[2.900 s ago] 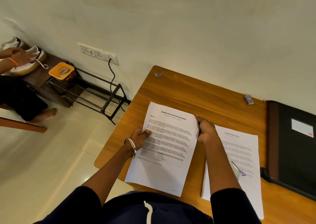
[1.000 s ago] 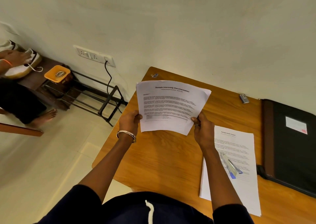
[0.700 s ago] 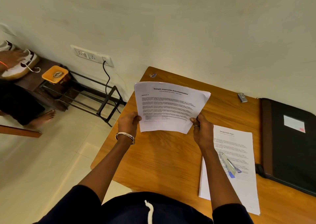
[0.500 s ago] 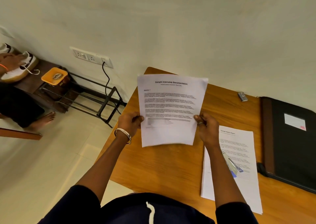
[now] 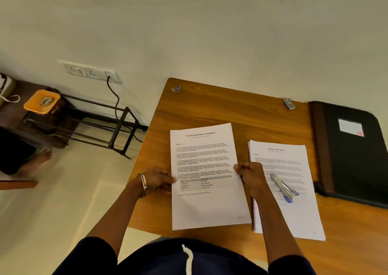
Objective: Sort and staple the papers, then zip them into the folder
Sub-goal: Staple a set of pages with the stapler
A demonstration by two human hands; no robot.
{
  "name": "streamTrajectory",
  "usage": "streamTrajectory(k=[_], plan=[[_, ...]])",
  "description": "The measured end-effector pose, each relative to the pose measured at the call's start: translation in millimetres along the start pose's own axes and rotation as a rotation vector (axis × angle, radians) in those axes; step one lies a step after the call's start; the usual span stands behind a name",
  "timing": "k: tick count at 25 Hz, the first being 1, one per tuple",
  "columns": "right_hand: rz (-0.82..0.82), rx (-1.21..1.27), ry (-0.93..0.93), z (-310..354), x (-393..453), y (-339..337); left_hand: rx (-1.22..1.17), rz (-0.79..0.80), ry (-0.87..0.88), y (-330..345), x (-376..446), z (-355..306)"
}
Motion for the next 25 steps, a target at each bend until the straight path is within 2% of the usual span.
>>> streamTrajectory(k=[2,6,11,16,17,20,21,25], plan=[[-0.018,0.045,-0.015,-1.3,-1.7,-3.4,-0.102,-0.003,0.079,1.5,4.5,-24.3],[-0.044,0.114,-0.093,-2.9,-19.2,-7.4,-0.337,-0.236,0.299,-11.9,17.8,-94.6],[-0.108,0.256,-0.135,-35.7,-43.9,-15.5,-0.215,-0.329,0.294,7.6,29.4,-127.0],[-0.021,0.208,0.013,-77.6,-54.6,-28.0,-0.149,-0.379,0.329,36.5,24.7,-111.0],[-0.099,0.11,-0.009,-78.3,-51.9,-44.9,-0.124,-0.404,0.37,41.2,20.0,-111.9],[-0.565,-0.427,-0.119,-61.1,-39.7,-114.8,0.041,-0.44,0.511,57.8,6.3,-123.2],[-0.601,-0.581,-0.133,-55.5,-33.1,-122.7,0.109,-0.459,0.559,64.7,0.3,-128.4],[-0.428,-1.012,-0.208,-58.4,-2.8,-112.2,0.296,-0.555,0.663,92.1,-26.4,-142.9]])
Point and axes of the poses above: each hand's wrist, its own x-axis towards the middle knuckle, its own y-axis out of the palm, z = x × y, the point moved 10 cm from there along x, towards the middle knuckle
